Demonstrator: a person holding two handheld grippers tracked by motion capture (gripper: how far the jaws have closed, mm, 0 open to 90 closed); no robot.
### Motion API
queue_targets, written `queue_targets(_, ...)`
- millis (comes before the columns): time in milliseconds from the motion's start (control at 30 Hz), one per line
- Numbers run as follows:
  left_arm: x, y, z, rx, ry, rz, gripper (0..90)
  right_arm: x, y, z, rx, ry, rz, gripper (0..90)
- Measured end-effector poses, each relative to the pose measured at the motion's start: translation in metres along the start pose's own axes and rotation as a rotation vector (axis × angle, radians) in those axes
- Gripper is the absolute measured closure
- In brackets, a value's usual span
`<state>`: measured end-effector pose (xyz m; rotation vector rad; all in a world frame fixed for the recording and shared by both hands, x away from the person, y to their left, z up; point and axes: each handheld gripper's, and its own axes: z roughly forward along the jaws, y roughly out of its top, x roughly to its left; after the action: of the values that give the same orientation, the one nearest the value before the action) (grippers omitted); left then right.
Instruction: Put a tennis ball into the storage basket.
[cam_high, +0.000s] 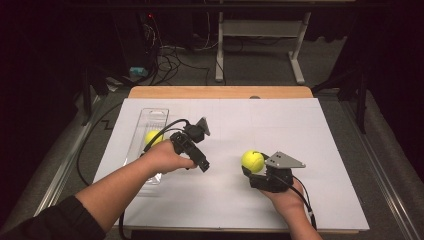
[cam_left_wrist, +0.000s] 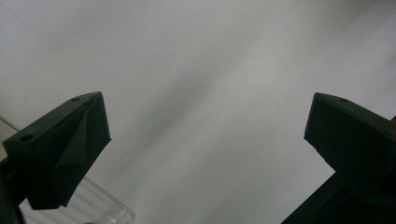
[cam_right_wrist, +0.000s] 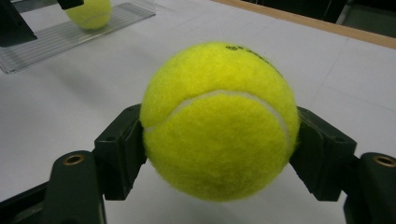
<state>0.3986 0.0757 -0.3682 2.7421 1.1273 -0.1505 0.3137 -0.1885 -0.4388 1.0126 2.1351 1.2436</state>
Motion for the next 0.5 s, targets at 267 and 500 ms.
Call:
queue_targets(267, 0.001, 0.001, 0.002, 0.004, -0.007, 0.0, 1.1, 0.009, 0.01, 0.007, -0.015, 0.02, -0.013, 27.2)
queue_targets(500, 0.002, 0.002, 0.002, 0.006, -0.013, 0.002, 1.1, 0.018, 0.013, 0.013, -0.024, 0.041, -0.02, 27.2)
